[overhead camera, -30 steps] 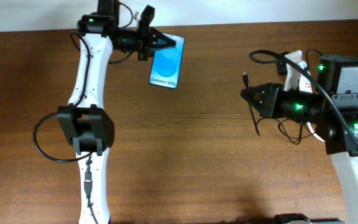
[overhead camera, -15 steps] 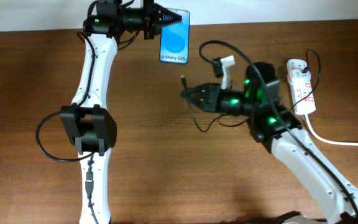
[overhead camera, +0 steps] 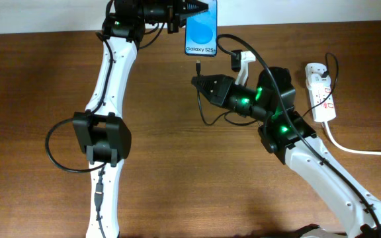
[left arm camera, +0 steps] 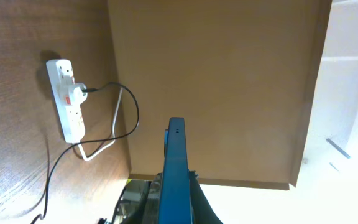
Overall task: Plug charger to phone and switch on socket
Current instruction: 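Lift the cable end with the right gripper under the phone's bottom port, then push the cable plug upward into the phone port with the right gripper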
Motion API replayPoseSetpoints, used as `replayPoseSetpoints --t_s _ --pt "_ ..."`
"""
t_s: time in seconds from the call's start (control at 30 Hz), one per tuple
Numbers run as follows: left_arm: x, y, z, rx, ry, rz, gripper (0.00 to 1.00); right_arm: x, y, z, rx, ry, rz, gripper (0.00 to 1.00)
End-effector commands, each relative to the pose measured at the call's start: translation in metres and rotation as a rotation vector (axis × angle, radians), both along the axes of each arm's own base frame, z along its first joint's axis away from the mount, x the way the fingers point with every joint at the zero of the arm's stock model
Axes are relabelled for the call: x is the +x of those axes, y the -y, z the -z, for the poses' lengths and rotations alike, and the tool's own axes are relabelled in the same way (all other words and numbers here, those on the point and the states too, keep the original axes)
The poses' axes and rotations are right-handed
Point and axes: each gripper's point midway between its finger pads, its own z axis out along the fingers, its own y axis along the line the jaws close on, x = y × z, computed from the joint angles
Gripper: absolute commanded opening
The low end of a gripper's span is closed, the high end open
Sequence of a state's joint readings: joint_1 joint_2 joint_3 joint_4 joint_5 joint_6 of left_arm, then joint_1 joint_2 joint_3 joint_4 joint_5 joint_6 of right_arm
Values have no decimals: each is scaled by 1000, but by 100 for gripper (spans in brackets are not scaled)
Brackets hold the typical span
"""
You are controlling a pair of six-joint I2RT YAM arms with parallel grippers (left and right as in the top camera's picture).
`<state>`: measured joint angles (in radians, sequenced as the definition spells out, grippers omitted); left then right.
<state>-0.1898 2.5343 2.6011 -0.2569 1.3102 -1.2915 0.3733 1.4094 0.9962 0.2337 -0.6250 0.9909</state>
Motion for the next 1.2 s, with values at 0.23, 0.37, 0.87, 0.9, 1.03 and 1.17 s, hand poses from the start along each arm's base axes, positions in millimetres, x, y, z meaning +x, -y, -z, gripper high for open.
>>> replayPoseSetpoints --t_s 0.23,0.37,0.87,0.9,1.03,1.17 --pt "-13 0 -18 -15 64 48 0 6 8 -6 -2 28 24 4" --pt "-12 2 -18 -13 67 40 0 6 8 -6 -2 27 23 4" --pt "-14 12 -18 -10 63 38 0 13 7 2 37 -37 29 4" --pt "-15 12 -18 -11 64 44 0 13 7 0 41 -28 29 4" --pt "-12 11 -18 -10 64 34 0 11 6 -1 52 -41 20 4" --pt "-8 3 -18 -9 64 17 0 11 6 -1 58 -48 19 4"
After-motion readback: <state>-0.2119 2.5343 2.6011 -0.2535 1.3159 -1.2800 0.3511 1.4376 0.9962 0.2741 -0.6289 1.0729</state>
